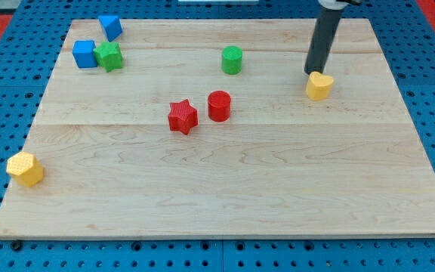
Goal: Nudge the heart a little bit down
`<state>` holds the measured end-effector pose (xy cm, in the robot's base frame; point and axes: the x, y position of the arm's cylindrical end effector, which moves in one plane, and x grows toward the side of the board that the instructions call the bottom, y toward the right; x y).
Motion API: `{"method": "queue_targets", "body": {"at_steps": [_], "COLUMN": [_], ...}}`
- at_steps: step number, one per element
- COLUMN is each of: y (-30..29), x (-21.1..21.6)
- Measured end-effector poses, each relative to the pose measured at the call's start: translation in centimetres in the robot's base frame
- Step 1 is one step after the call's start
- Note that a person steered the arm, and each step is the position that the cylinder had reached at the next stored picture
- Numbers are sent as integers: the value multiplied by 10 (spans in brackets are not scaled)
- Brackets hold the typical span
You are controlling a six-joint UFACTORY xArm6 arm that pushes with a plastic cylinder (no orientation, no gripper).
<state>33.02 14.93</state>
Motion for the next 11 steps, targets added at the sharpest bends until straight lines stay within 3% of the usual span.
{"method": "queue_targets", "body": {"at_steps": [1,2,3,4,6,7,8,9,11], "y": [-25,-7,5,0,34,34,13,-65,-190], "x": [12,46,43,8,55,21,-31,-59,-59]}}
